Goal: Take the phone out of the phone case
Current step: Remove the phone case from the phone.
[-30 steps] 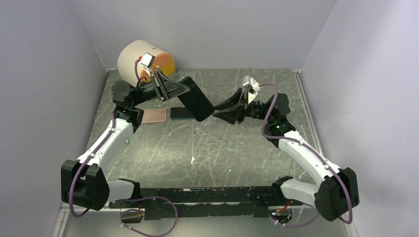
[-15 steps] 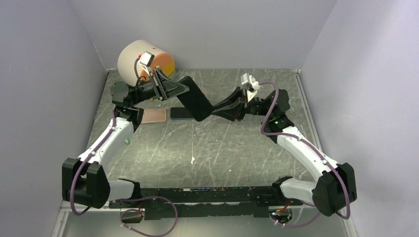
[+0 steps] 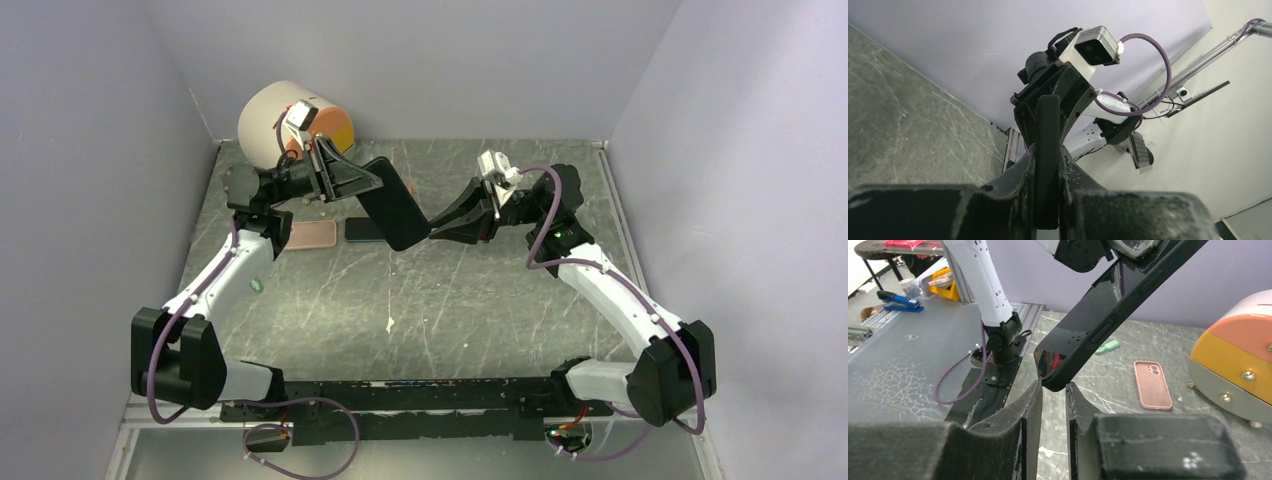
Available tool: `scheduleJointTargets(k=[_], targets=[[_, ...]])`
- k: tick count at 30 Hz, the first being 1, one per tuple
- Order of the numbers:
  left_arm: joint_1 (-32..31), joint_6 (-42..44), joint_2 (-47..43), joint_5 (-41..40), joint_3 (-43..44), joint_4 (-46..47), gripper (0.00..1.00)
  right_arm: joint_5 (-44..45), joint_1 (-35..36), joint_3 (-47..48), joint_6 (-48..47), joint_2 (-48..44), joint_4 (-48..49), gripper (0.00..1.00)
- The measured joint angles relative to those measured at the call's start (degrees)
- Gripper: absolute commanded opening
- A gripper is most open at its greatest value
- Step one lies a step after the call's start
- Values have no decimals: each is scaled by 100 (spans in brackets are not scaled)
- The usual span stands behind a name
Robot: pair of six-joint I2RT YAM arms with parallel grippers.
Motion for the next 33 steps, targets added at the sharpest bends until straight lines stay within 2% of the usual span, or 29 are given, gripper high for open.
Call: scheduleJointTargets(k=[5,8,17,24,30,33], targets=[[-26,-42,44,133,170,85,3,-177,20,212,-203,83,-243,0],[-83,-74,111,195,302,264,3,-289,48,422,-562,107,-708,0],[-109,-234,334,323,417,850,3,-116,177,1119,-2387,282,-2955,0],[-109,-149,404,476,417,898,2,850,619,1381,-3856,291,-4400,0],[-367,-348,404,603,474,922,3,2243,1132,1493,-5112,343,-4933,0],[-407,-367,404,629,476,929,3,2640,1252,1495,-5366,337,-4944,0]])
